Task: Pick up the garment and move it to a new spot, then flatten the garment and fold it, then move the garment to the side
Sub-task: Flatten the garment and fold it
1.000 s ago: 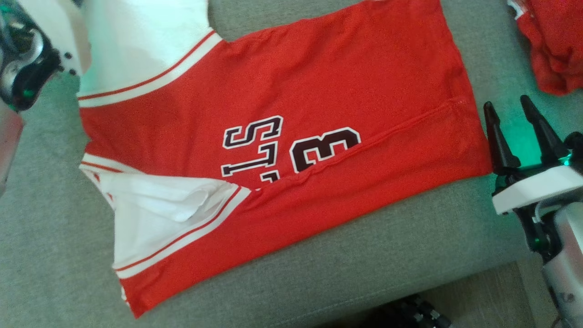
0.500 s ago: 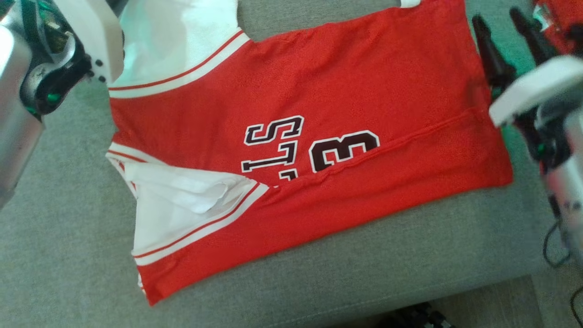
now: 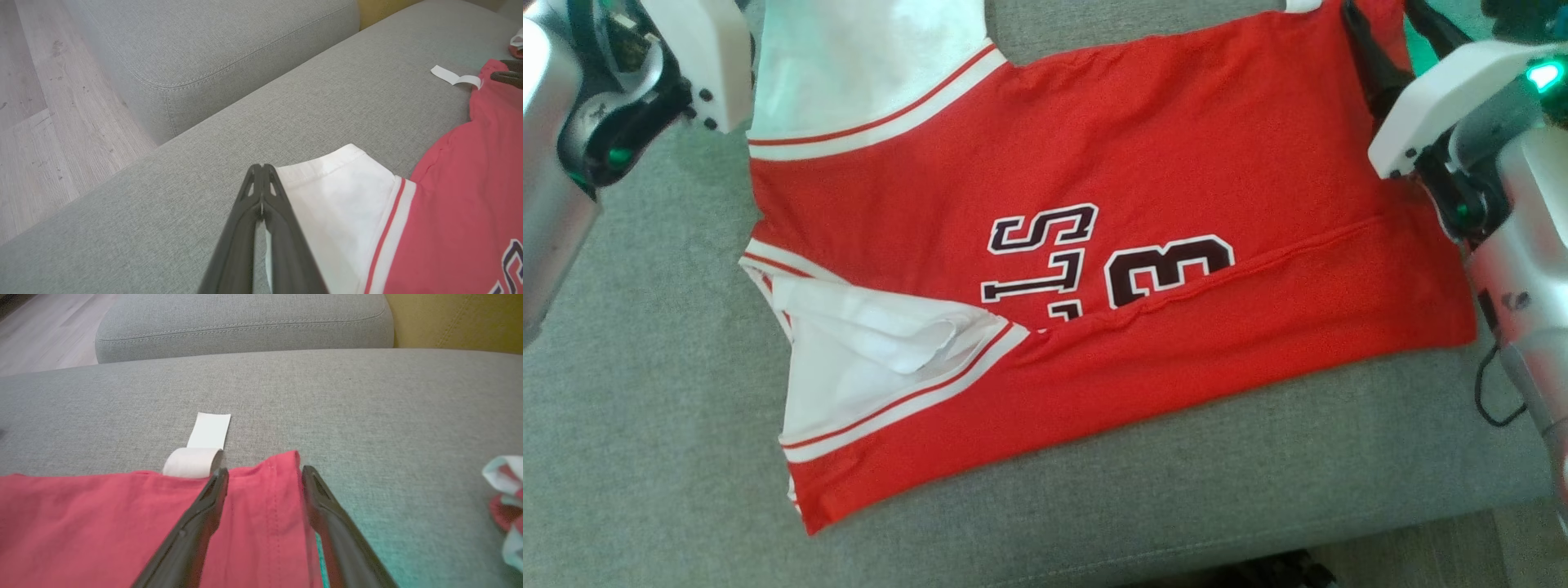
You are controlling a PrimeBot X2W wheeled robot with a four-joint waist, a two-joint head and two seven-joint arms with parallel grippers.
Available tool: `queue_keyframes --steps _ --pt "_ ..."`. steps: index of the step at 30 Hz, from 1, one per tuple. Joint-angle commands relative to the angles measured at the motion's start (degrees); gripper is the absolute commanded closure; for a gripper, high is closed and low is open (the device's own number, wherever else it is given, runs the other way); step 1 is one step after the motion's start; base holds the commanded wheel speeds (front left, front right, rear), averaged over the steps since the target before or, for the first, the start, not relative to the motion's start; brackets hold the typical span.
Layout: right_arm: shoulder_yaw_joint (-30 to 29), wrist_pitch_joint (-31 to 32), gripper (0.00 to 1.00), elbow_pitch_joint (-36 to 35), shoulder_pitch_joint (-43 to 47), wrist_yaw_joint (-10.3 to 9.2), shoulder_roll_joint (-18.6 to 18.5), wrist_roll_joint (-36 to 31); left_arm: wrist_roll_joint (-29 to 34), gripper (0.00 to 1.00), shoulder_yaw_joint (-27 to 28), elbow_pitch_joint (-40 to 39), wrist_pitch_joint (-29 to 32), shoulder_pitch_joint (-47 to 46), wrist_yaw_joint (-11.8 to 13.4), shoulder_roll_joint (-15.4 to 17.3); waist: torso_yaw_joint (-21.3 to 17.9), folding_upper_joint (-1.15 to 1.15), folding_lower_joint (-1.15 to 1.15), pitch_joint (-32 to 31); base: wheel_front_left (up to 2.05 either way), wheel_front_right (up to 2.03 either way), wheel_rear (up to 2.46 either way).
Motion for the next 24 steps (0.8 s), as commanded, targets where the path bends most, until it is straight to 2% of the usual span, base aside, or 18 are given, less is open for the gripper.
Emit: queue_keyframes --steps 1,2,3,4,5,8,9,10,11,18,24 --pt "0.9 -1.1 0.23 -0.1 -1.5 -0.05 -0.1 0.6 -0.1 1.00 1.8 -1.2 -0.5 -3.8 0.1 2.8 0.3 0.00 0.00 0.2 0.00 0.00 0.00" --pt "1.2 -1.3 0.30 0.5 -1.8 -0.05 0.0 0.8 -0.2 1.00 1.7 -1.1 -0.6 -3.9 0.1 2.8 0.4 0.00 0.00 0.2 0.00 0.00 0.00" --pt "1.2 -1.3 0.30 0.5 -1.8 -0.05 0.0 0.8 -0.2 1.00 1.7 -1.1 -0.6 -3.9 0.1 2.8 0.4 0.00 0.00 0.2 0.00 0.00 0.00" --pt "1.5 -1.7 0.34 1.0 -2.2 -0.05 0.0 0.9 -0.2 1.00 1.5 -1.0 -0.7 -4.0 0.1 2.8 0.5 0.00 0.00 0.3 0.00 0.00 0.00" --pt "1.8 -2.1 0.45 1.6 -2.6 -0.05 0.0 0.9 -0.3 1.00 1.4 -0.9 -0.8 -4.1 0.1 2.8 0.6 0.00 0.00 0.3 0.00 0.00 0.00" --pt "2.6 -3.0 0.64 3.2 -3.4 -0.05 0.0 1.3 -0.5 1.00 0.9 -0.7 -1.2 -4.3 0.1 3.0 0.8 0.00 0.00 0.3 0.00 0.00 0.00" --pt "2.9 -3.4 0.73 3.6 -3.7 -0.05 0.0 1.3 -0.5 1.00 0.8 -0.6 -1.3 -4.3 0.1 3.1 0.8 0.00 0.00 0.2 0.00 0.00 0.00" --pt "3.2 -4.0 0.94 4.1 -4.0 -0.05 -0.2 1.1 -0.4 1.00 0.7 -0.5 -1.6 -4.4 0.1 3.3 0.9 0.00 0.00 0.2 0.00 0.00 0.00" --pt "3.3 -4.7 1.00 4.5 -4.4 -0.05 -0.3 1.0 -0.4 1.00 0.7 -0.3 -1.8 -4.5 0.1 3.3 0.9 0.00 0.00 0.2 0.00 0.00 0.00" --pt "3.1 -9.3 1.00 6.1 -6.4 -0.05 -0.1 2.9 -0.3 1.00 1.3 0.3 -5.2 -5.4 0.1 3.9 1.2 0.00 0.00 -0.5 0.00 0.00 0.00" --pt "3.1 -10.6 1.00 2.8 -5.6 -0.05 -2.7 8.7 -1.5 1.00 1.9 -2.0 -8.3 -6.1 0.1 4.7 2.5 0.00 0.00 -2.0 0.00 0.00 0.00"
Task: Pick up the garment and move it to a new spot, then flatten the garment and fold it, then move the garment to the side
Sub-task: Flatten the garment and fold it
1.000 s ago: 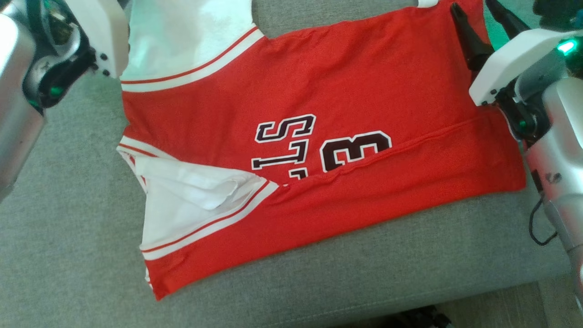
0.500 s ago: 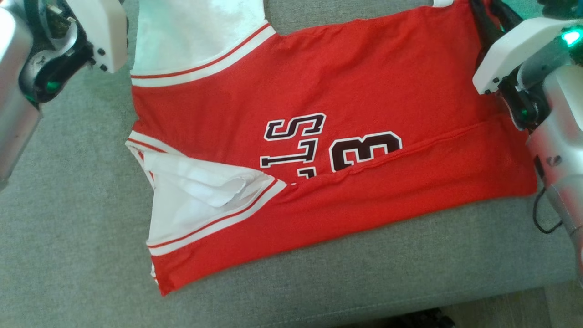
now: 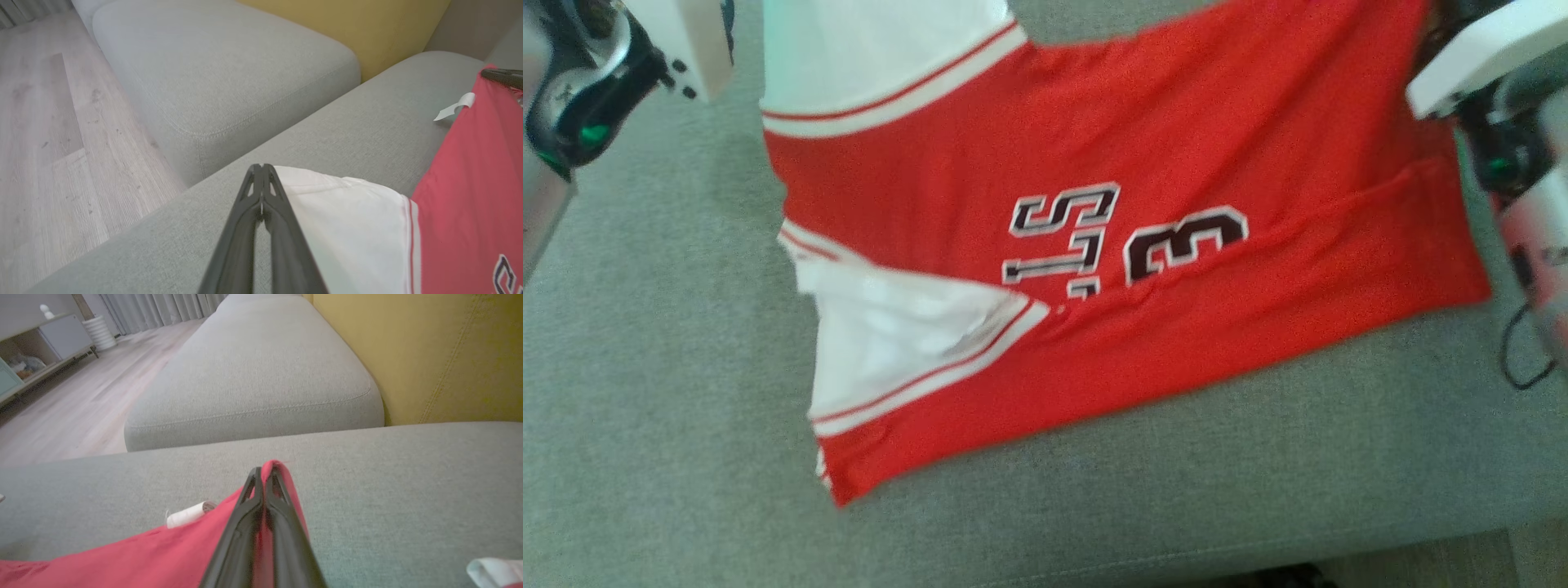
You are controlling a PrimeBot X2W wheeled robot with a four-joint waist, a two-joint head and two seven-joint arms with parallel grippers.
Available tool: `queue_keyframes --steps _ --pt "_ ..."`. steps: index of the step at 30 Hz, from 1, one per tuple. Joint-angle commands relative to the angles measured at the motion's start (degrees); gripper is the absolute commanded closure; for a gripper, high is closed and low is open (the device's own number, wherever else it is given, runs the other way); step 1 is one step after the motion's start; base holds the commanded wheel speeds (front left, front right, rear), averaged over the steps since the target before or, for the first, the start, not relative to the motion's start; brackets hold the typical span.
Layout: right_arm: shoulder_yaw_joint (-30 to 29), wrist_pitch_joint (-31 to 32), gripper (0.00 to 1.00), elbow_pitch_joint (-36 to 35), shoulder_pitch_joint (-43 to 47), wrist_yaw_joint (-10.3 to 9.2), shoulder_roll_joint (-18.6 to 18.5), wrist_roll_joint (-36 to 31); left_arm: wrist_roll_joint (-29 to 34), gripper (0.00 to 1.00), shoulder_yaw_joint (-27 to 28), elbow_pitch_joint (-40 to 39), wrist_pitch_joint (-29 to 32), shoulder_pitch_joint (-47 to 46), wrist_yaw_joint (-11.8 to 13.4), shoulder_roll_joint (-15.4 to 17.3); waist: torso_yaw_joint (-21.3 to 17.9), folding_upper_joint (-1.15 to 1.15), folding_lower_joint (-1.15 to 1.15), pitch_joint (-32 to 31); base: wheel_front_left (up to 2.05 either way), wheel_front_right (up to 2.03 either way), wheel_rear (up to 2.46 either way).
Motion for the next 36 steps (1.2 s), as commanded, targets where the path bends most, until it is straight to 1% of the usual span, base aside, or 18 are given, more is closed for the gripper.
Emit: queue_keyframes --steps 1,5,8,10,14,20,23,24,26,30,34,36 --pt "0.3 -0.4 1.00 -2.5 0.8 -0.05 -1.9 1.4 -0.4 1.00 3.1 -2.0 -0.7 -3.5 0.1 3.5 0.6 0.00 0.00 -0.7 0.00 0.00 0.00" --pt "1.2 0.5 1.00 -6.6 4.3 -0.05 -5.8 5.2 -1.4 1.00 3.2 -5.6 -2.2 -1.4 0.1 5.4 1.8 0.00 0.00 -2.1 0.00 0.00 0.00" --pt "1.2 1.2 1.00 -9.6 7.8 -0.05 -9.3 7.6 -2.3 1.00 3.3 -9.7 -3.1 1.9 0.3 7.6 3.2 0.00 0.00 -3.1 0.00 0.00 0.00" --pt "0.9 1.7 1.00 -11.3 10.4 -0.05 -11.4 8.8 -2.9 1.00 3.2 -13.0 -3.8 4.9 0.9 9.4 4.0 0.00 0.00 -3.6 0.00 0.00 0.00" --pt "-0.4 2.7 1.00 -13.9 15.8 -0.05 -14.9 10.3 -3.6 1.00 2.1 -20.1 -5.1 12.0 3.2 12.7 5.9 0.00 0.00 -4.6 0.00 0.00 0.00" --pt "-3.2 3.3 1.00 -16.8 22.9 -0.05 -17.6 11.0 -4.6 1.00 0.5 -28.6 -7.9 22.7 8.2 16.7 7.7 0.00 0.00 -5.5 0.00 0.00 0.00" --pt "-5.0 3.3 1.00 -18.5 26.4 -0.05 -18.2 10.9 -4.8 1.00 -0.5 -31.2 -9.6 27.0 10.0 17.5 8.3 0.00 0.00 -5.8 0.00 0.00 0.00" --pt "-5.0 3.3 1.00 -18.5 26.4 -0.05 -18.2 10.9 -4.8 1.00 -0.5 -31.2 -9.6 27.0 10.0 17.5 8.3 0.00 0.00 -5.8 0.00 0.00 0.00" --pt "-6.3 3.2 1.00 -19.8 29.0 -0.05 -18.5 10.7 -4.5 1.00 -1.2 -32.6 -10.8 29.4 11.2 17.8 8.6 0.00 0.00 -6.0 0.00 0.00 0.00" --pt "-9.0 3.5 1.00 -22.7 34.1 -0.05 -18.5 9.8 -4.3 1.00 -2.5 -34.6 -12.9 33.5 13.2 17.9 8.9 0.00 0.00 -6.5 0.00 0.00 0.00" --pt "-12.3 4.3 1.00 -24.8 38.7 -0.05 -17.7 7.7 -4.8 1.00 -4.2 -34.7 -14.1 37.3 14.8 16.5 9.1 0.00 0.00 -6.9 0.00 0.00 0.00" --pt "-14.0 4.8 1.00 -25.4 40.5 -0.05 -16.8 6.8 -5.0 1.00 -4.8 -33.7 -15.3 38.7 15.2 15.1 9.1 0.00 0.00 -6.9 0.00 0.00 0.00"
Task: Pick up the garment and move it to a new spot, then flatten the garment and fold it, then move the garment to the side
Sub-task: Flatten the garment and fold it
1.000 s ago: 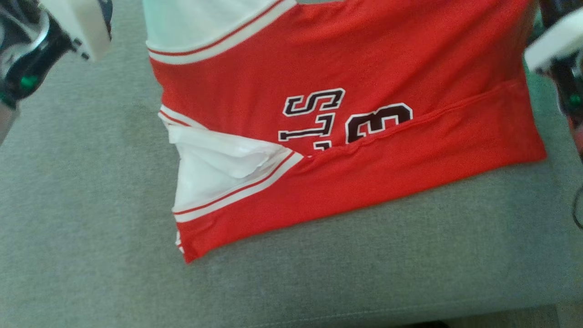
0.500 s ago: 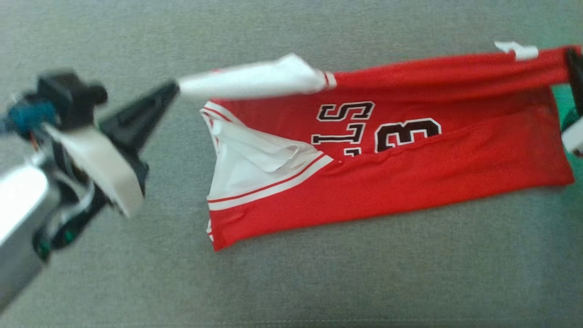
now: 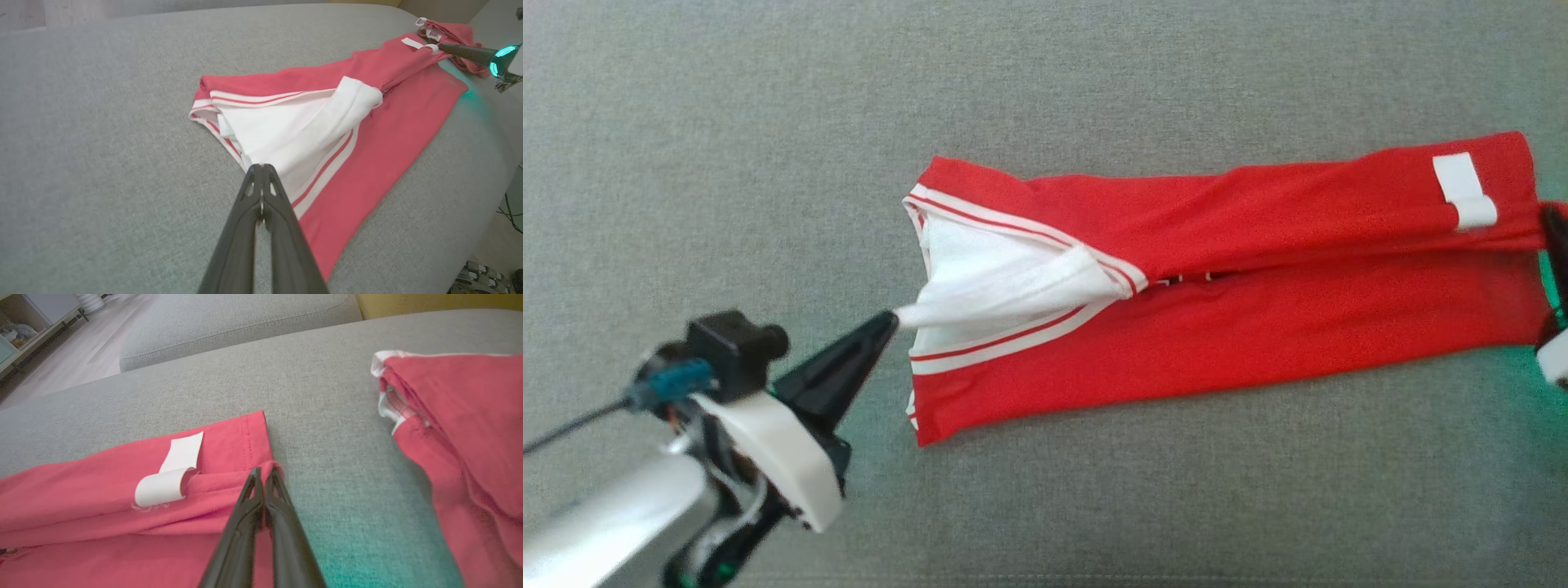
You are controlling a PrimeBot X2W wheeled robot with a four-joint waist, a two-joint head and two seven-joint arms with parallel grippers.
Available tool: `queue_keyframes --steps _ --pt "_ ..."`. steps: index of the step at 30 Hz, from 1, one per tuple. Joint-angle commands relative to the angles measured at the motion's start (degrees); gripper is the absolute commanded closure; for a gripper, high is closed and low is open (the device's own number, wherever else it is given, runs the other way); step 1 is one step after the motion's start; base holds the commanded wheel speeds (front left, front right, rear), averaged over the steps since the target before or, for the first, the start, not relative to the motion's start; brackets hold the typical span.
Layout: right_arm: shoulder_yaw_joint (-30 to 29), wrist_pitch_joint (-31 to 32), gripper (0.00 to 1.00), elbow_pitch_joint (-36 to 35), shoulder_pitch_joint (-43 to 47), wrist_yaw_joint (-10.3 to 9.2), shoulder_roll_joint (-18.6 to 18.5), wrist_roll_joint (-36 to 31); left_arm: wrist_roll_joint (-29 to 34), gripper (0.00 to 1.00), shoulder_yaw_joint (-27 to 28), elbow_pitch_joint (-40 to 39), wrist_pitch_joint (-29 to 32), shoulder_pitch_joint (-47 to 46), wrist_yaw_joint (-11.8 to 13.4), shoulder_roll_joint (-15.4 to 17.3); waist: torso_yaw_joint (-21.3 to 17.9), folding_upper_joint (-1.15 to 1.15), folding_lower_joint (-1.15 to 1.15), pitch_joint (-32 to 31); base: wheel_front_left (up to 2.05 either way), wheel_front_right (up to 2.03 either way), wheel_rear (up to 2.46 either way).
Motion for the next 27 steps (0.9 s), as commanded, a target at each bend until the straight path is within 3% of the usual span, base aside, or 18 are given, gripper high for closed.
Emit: queue_keyframes --steps 1,3,4,5,6,9,12,16,19,22,27 --pt "-1.0 0.0 0.76 -1.6 1.8 -0.05 -0.8 -1.1 0.1 1.00 2.3 0.1 -1.2 -0.6 0.6 0.9 0.0 0.00 0.01 0.0 0.00 0.00 0.00" --pt "-2.9 -0.3 0.00 -1.7 2.6 -0.05 0.7 -2.5 0.2 1.00 1.7 2.1 -2.3 0.2 1.1 -1.2 0.0 0.00 0.01 0.0 0.00 0.00 0.00" --pt "-3.9 -0.7 0.00 -1.8 2.9 -0.05 1.7 -3.2 0.3 1.00 1.5 3.3 -2.9 0.6 1.5 -2.3 0.1 0.00 0.01 -0.2 0.00 0.00 0.00" --pt "-4.6 -1.3 0.00 -1.8 3.2 -0.05 2.6 -4.0 0.6 0.44 1.4 4.6 -3.8 0.8 2.2 -3.6 0.1 0.00 0.01 -0.4 0.00 0.00 0.00" --pt "-5.1 -1.9 0.00 -1.9 3.6 -0.05 3.5 -4.9 1.0 0.00 1.6 5.8 -5.4 1.1 3.0 -5.2 0.2 0.00 0.01 -0.7 0.00 0.00 0.00" --pt "-7.5 -4.2 0.00 -1.8 5.4 -0.05 6.6 -6.3 3.2 0.00 2.5 10.0 -11.8 2.2 6.4 -9.9 0.5 0.00 0.01 -2.1 0.00 0.00 0.00" --pt "-10.0 -6.7 0.00 -1.7 8.1 -0.05 9.8 -7.1 5.8 0.00 4.7 14.7 -18.3 4.5 11.9 -15.3 1.2 0.00 0.01 -4.2 0.00 0.00 0.00" --pt "-13.6 -9.2 0.00 -1.6 11.8 -0.05 13.7 -7.3 13.4 0.00 10.4 16.4 -19.7 9.4 18.7 -22.7 2.4 0.00 0.01 -7.2 0.00 0.00 0.00" --pt "-16.2 -9.5 0.00 -1.1 13.0 -0.05 15.7 -7.7 22.4 0.00 15.8 14.0 -19.8 15.0 22.2 -27.4 3.2 0.00 0.01 -8.9 0.00 0.00 0.00" --pt "-18.8 -8.5 0.00 0.5 12.4 -0.05 16.3 -9.0 30.1 0.00 19.9 11.3 -19.8 20.3 23.9 -31.4 4.5 0.00 0.01 -10.0 0.00 0.00 0.00" --pt "-24.0 -6.0 0.00 5.3 9.0 -0.05 16.6 -12.4 37.9 0.00 23.3 8.6 -19.8 25.4 21.9 -35.8 6.9 0.00 0.01 -10.5 0.00 0.00 0.00"
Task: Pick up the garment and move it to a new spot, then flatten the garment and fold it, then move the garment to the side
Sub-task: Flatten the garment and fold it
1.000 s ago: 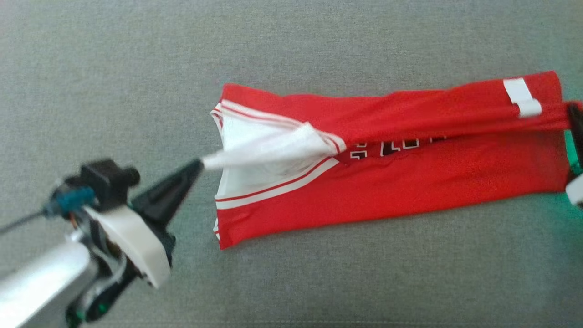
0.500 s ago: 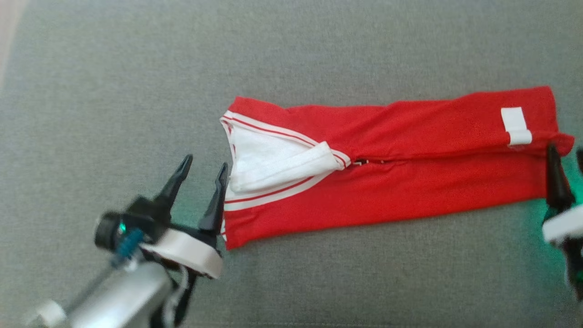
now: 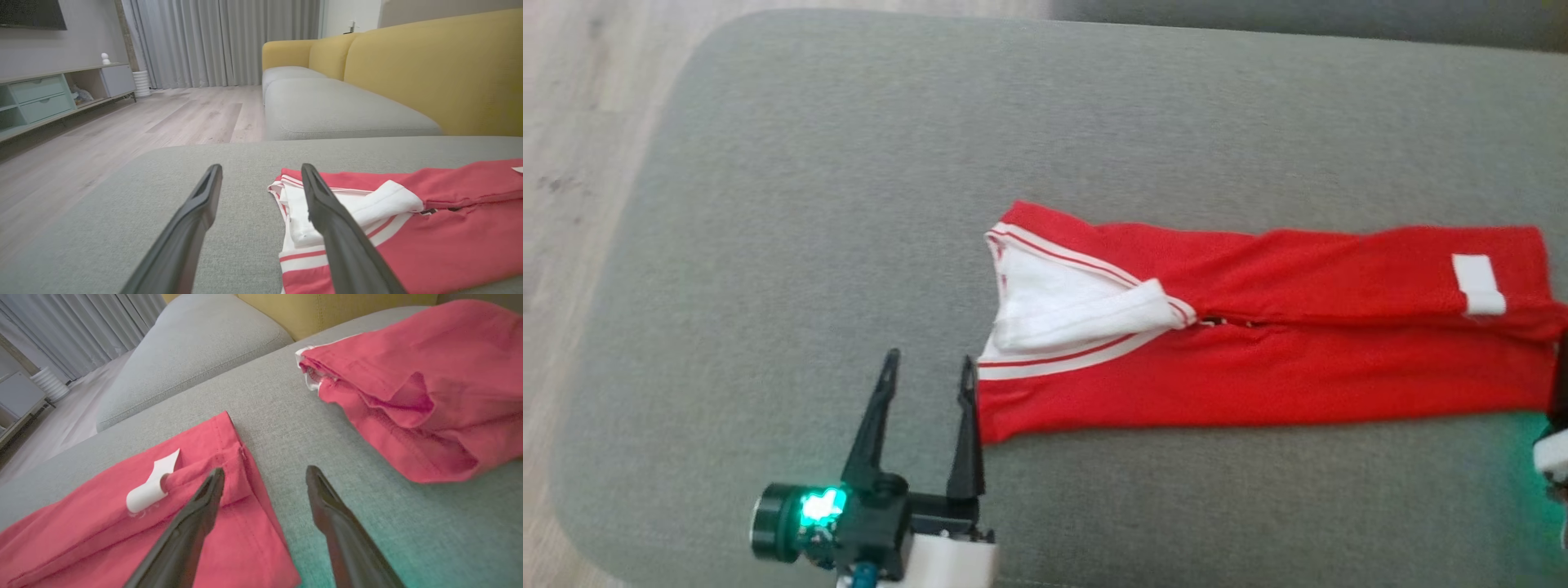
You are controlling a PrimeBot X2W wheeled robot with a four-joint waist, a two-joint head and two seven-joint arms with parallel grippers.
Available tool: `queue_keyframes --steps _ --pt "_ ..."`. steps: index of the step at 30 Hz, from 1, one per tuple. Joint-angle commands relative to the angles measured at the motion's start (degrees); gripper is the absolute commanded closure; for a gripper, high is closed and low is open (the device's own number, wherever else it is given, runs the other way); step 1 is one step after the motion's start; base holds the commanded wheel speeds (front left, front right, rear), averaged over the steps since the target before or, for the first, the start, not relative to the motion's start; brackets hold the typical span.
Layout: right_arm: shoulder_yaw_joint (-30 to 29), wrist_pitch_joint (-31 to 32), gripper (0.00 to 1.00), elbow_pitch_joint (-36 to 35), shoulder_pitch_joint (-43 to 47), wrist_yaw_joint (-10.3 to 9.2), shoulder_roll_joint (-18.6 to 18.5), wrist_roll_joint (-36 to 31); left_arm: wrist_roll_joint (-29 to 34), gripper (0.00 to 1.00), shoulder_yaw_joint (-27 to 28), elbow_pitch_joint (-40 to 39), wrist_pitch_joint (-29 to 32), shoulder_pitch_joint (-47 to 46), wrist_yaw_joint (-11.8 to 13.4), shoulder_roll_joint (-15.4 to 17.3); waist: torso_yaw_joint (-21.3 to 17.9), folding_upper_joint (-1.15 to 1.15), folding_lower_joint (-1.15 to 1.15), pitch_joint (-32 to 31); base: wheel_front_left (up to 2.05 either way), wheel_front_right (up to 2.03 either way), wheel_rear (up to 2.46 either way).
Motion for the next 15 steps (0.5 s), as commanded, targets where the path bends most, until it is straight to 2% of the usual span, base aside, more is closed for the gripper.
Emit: queue_keyframes --steps 1,2,4,13,14,15 --pt "-0.1 0.8 0.00 -0.1 -2.8 -0.04 -0.9 -1.4 1.6 0.00 2.9 -2.0 -0.4 -1.0 -0.9 -0.7 1.3 0.00 0.01 -0.2 0.00 0.00 0.00" --pt "-1.2 1.8 0.00 2.2 -4.3 -0.04 -0.5 -3.0 3.0 0.00 3.8 -1.9 -0.4 -0.4 -2.5 -1.9 1.9 0.00 0.01 0.0 0.00 0.00 0.00" --pt "-2.2 2.9 0.00 4.7 -5.7 -0.04 0.0 -4.5 4.3 0.00 4.7 -1.7 -0.4 -0.1 -3.8 -3.0 2.3 0.00 0.01 0.3 0.00 0.00 0.00" --pt "-5.3 7.8 0.00 12.6 -8.5 -0.04 2.4 -9.9 7.7 0.00 8.6 -1.4 -0.4 1.0 -7.9 -6.2 2.8 0.00 0.01 0.8 0.00 0.00 0.00" --pt "-5.1 8.1 0.23 12.7 -8.6 -0.04 3.0 -10.2 7.9 0.00 9.2 -1.4 -0.4 1.2 -8.2 -6.5 2.6 0.00 0.01 0.7 0.00 0.00 0.00" --pt "-5.1 8.1 0.63 12.5 -8.7 -0.04 3.6 -10.1 8.2 0.00 9.7 -1.3 -0.4 1.4 -8.6 -6.7 2.4 0.00 0.01 0.7 0.00 0.00 0.00"
